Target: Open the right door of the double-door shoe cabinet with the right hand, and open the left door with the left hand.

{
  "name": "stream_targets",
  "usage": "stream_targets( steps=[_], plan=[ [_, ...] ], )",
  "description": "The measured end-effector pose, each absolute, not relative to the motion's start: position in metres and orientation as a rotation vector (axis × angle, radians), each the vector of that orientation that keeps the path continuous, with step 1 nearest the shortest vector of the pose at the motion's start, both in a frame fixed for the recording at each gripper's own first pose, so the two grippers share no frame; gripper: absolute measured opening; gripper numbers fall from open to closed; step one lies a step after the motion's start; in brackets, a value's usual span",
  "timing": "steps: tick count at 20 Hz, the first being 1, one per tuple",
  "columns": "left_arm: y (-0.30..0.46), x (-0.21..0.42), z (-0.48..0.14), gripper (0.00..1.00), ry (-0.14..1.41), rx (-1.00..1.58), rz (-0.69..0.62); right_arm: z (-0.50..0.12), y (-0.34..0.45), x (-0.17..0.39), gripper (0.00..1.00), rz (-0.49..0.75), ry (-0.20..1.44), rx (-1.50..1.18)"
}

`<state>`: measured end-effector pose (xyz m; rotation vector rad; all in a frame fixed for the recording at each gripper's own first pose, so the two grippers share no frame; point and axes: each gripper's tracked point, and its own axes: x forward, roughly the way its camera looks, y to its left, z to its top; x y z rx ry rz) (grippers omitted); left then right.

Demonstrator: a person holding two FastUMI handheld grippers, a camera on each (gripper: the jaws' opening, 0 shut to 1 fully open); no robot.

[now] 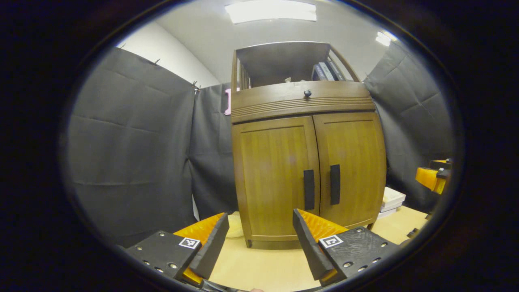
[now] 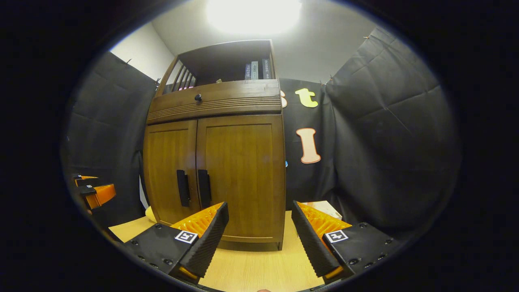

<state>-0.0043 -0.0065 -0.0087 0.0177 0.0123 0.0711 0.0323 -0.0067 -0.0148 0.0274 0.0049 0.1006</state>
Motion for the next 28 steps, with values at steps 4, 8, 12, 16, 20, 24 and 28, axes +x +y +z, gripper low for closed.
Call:
stream_targets(
  steps=[4,8,12,16,20,24,28],
  plan=[
    [-0.002,-0.006,-0.009,0.90,0.018,0.029,0.104,-0.010,0.010,0.054,0.94,0.144,-0.002,0.046],
    [0.011,0.001,-0.015,0.92,0.033,0.040,0.124,-0.016,0.034,0.086,0.98,0.175,0.021,0.057],
    [0.022,0.016,-0.018,0.92,0.040,0.034,0.140,-0.014,0.064,0.121,0.95,0.199,0.022,0.042],
    [0.035,0.034,-0.025,0.92,0.047,0.036,0.147,-0.013,0.094,0.151,0.98,0.226,0.020,0.041],
    [0.050,0.051,-0.033,0.92,0.055,0.033,0.158,-0.018,0.124,0.177,0.98,0.252,0.029,0.036],
    [0.061,0.060,-0.040,0.92,0.063,0.035,0.165,-0.029,0.143,0.202,0.94,0.262,0.061,0.043],
    [0.062,0.060,-0.041,0.92,0.078,0.044,0.175,-0.046,0.157,0.222,0.98,0.256,0.106,0.061]
  ],
)
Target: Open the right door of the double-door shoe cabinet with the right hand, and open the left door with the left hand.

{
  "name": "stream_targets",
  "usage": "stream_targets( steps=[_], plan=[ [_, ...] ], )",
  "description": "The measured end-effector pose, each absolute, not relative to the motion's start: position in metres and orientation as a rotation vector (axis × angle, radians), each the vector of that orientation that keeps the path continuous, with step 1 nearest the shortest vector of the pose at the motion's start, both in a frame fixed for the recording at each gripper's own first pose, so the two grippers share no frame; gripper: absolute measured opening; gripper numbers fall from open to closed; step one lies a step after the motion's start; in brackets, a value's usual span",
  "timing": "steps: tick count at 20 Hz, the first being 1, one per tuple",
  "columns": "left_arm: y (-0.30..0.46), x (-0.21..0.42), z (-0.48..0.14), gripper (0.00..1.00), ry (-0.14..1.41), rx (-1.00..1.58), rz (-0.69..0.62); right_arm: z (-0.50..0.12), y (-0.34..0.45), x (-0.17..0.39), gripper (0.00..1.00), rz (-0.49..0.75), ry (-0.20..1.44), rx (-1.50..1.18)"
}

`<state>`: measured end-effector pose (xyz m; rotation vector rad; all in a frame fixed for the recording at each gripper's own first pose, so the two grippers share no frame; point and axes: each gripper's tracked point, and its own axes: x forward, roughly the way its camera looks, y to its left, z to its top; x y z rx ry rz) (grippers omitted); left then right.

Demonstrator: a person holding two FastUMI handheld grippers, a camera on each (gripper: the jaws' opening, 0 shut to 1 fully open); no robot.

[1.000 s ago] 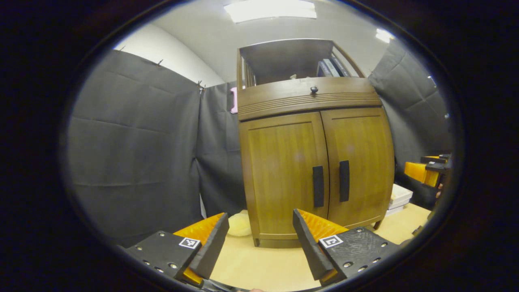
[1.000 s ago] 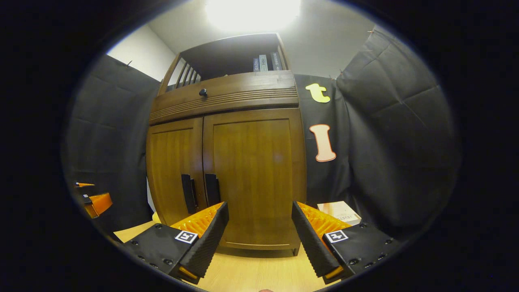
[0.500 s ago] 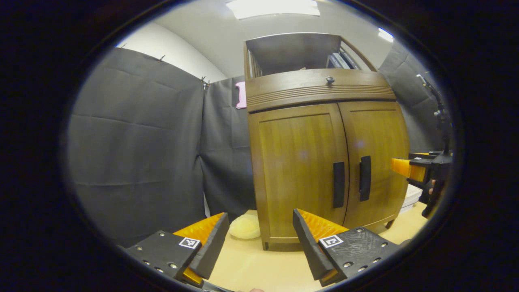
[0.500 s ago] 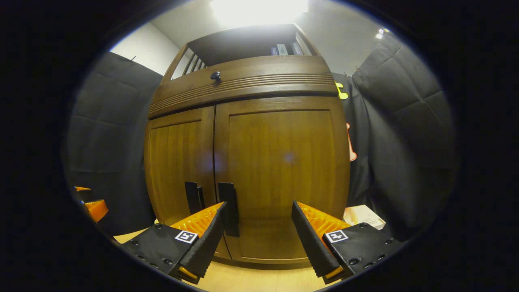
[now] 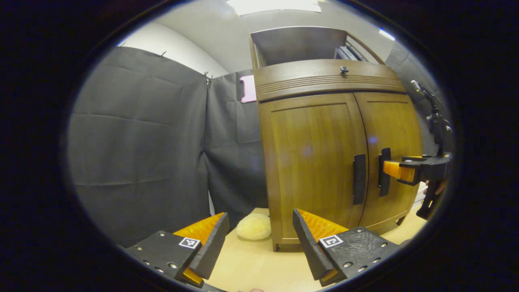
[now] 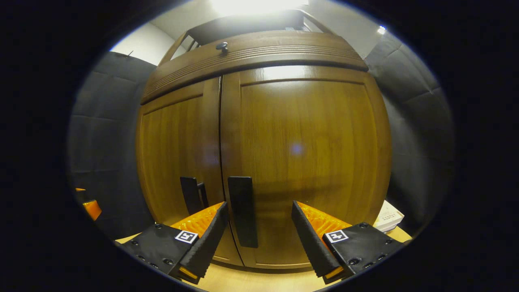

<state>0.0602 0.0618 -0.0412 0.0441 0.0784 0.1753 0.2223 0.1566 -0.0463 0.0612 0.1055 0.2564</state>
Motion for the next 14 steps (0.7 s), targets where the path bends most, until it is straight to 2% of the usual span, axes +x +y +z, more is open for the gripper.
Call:
stream_targets(
  steps=[2,6,7,10,11,12,14],
  plan=[
    [0.062,0.060,-0.041,0.92,0.084,0.049,0.179,-0.051,0.163,0.229,0.98,0.256,0.122,0.070],
    [0.062,0.059,-0.039,0.91,0.084,0.049,0.187,-0.059,0.171,0.238,0.80,0.243,0.149,0.074],
    [0.061,0.058,-0.038,0.91,0.082,0.051,0.185,-0.061,0.172,0.240,0.81,0.236,0.152,0.081],
    [0.061,0.059,-0.039,0.92,0.080,0.057,0.181,-0.067,0.177,0.247,0.57,0.239,0.167,0.092],
    [0.061,0.058,-0.039,0.92,0.082,0.056,0.181,-0.067,0.183,0.247,0.57,0.246,0.170,0.099],
    [0.061,0.058,-0.038,0.92,0.082,0.054,0.181,-0.065,0.183,0.247,0.37,0.250,0.163,0.082],
    [0.062,0.058,-0.039,0.91,0.083,0.050,0.182,-0.064,0.182,0.245,0.28,0.248,0.169,0.056]
  ],
)
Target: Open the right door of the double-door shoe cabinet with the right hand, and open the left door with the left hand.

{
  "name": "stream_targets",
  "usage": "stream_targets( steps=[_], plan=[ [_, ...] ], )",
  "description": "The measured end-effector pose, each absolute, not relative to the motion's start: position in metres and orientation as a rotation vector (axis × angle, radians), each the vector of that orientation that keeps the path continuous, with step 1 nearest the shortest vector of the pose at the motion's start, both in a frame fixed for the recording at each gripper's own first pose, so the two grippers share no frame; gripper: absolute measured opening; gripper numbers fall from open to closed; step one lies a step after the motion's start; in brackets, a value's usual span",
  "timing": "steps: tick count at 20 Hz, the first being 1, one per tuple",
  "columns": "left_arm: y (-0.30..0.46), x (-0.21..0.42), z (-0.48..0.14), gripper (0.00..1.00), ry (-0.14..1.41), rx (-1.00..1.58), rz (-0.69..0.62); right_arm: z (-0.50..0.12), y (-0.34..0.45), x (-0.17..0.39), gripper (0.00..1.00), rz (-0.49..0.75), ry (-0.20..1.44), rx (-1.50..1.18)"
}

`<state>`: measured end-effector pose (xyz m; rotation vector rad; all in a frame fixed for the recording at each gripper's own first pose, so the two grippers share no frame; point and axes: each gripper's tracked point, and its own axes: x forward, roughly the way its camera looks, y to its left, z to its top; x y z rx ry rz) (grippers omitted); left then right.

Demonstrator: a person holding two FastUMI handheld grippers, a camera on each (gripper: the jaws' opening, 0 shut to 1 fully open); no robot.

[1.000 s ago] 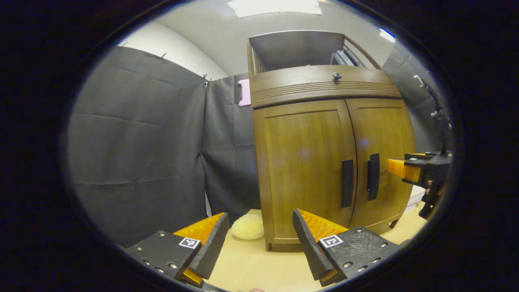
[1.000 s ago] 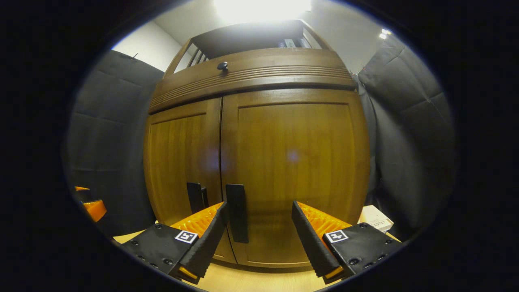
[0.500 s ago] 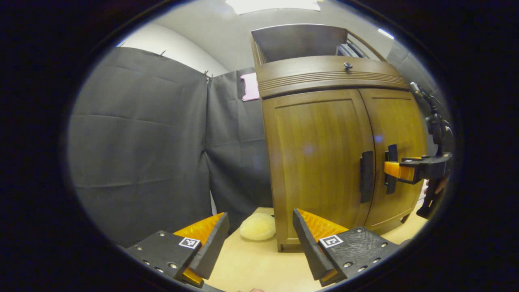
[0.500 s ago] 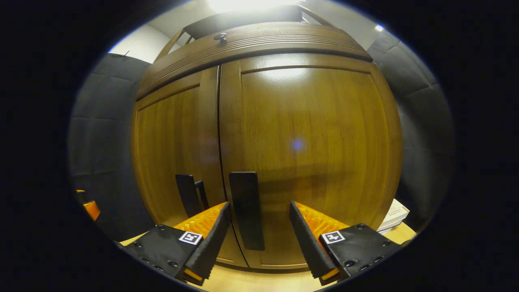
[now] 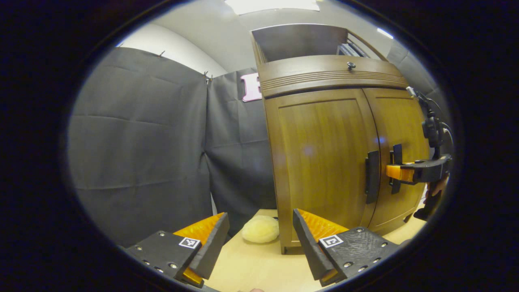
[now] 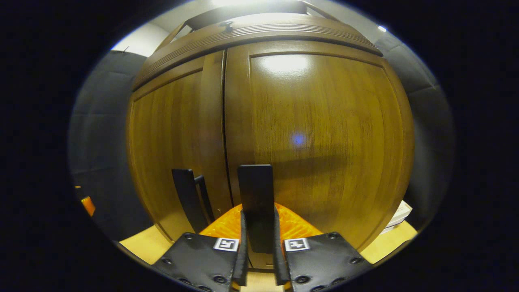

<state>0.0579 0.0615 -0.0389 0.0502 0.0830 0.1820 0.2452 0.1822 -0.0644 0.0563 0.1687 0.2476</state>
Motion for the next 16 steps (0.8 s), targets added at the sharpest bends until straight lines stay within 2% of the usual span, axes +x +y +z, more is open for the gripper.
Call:
stream_targets(
  steps=[1,2,4,6,7,11,13,14,16],
  plan=[
    [0.061,0.058,-0.039,0.92,0.084,0.047,0.180,-0.066,0.183,0.244,0.23,0.256,0.186,0.055],
    [0.061,0.057,-0.038,0.90,0.084,0.047,0.178,-0.064,0.183,0.243,0.26,0.265,0.194,0.057],
    [0.061,0.058,-0.037,0.92,0.078,0.044,0.174,-0.066,0.182,0.237,0.23,0.284,0.216,0.046],
    [0.061,0.057,-0.036,0.92,0.073,0.040,0.170,-0.065,0.180,0.230,0.23,0.310,0.225,0.047],
    [0.060,0.057,-0.036,0.92,0.070,0.038,0.168,-0.063,0.178,0.224,0.26,0.323,0.224,0.063],
    [0.060,0.058,-0.037,0.92,0.065,0.038,0.154,-0.061,0.171,0.200,0.23,0.338,0.201,0.052],
    [0.059,0.059,-0.036,0.92,0.059,0.041,0.149,-0.061,0.166,0.187,0.27,0.355,0.204,0.058],
    [0.059,0.058,-0.037,0.92,0.056,0.043,0.147,-0.060,0.162,0.181,0.23,0.365,0.209,0.061],
    [0.058,0.059,-0.036,0.92,0.049,0.045,0.138,-0.059,0.156,0.167,0.23,0.378,0.213,0.057]
  ],
)
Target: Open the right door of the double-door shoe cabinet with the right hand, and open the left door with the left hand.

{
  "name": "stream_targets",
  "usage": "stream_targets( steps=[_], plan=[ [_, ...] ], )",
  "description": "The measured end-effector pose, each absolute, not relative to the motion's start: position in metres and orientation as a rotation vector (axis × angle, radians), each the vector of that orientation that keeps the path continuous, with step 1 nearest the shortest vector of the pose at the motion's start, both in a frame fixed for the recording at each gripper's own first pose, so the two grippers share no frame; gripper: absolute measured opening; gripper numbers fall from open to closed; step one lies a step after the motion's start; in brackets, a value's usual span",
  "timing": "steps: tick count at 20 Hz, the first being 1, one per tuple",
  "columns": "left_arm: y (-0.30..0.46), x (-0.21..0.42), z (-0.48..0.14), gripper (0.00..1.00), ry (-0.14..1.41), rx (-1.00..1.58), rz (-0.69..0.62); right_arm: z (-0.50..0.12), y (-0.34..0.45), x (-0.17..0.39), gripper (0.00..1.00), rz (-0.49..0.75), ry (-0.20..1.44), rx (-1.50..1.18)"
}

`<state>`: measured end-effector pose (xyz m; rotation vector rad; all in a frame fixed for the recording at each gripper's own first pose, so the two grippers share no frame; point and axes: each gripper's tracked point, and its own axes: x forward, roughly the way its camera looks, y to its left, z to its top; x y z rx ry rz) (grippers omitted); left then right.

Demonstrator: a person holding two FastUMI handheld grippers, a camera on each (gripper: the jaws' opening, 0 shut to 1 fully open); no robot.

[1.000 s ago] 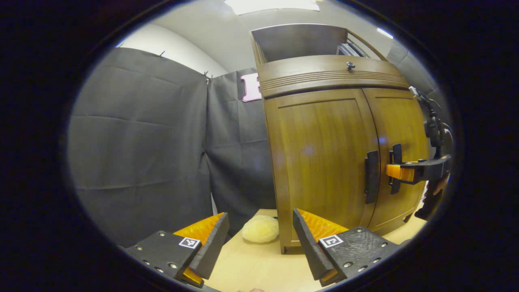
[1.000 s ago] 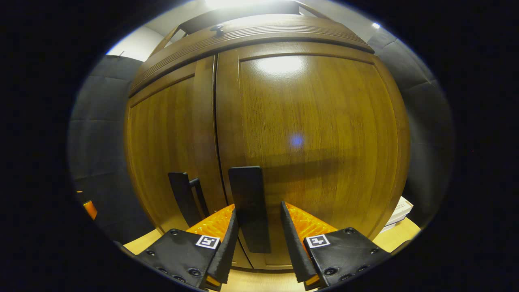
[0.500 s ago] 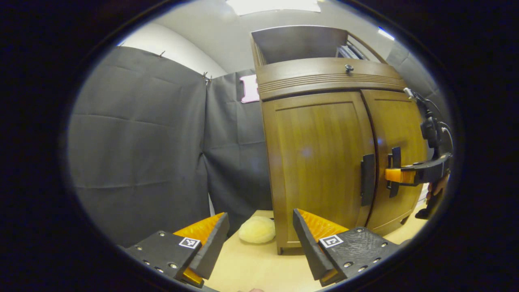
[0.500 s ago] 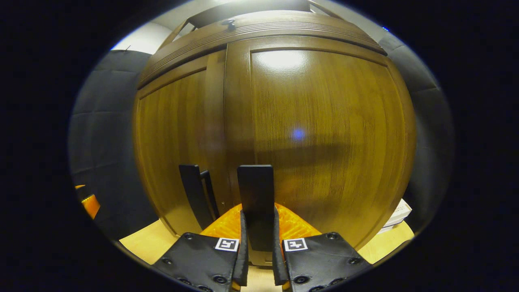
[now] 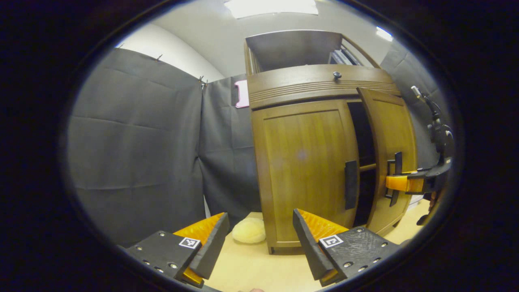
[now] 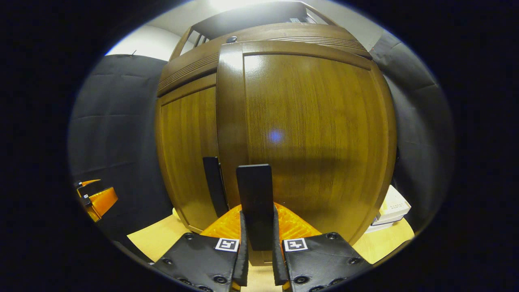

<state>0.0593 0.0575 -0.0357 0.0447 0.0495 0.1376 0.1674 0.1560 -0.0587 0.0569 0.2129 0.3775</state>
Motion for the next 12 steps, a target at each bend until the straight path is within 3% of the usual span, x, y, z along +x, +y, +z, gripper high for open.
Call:
stream_targets(
  steps=[5,9,12],
  plan=[
    [0.055,0.062,-0.034,0.92,0.036,0.042,0.107,-0.057,0.131,0.132,0.26,0.396,0.216,0.073],
    [0.052,0.064,-0.032,0.92,0.035,0.041,0.074,-0.054,0.110,0.109,0.22,0.384,0.217,0.074],
    [0.049,0.065,-0.032,0.92,0.032,0.038,0.048,-0.055,0.092,0.095,0.26,0.376,0.221,0.080]
  ],
)
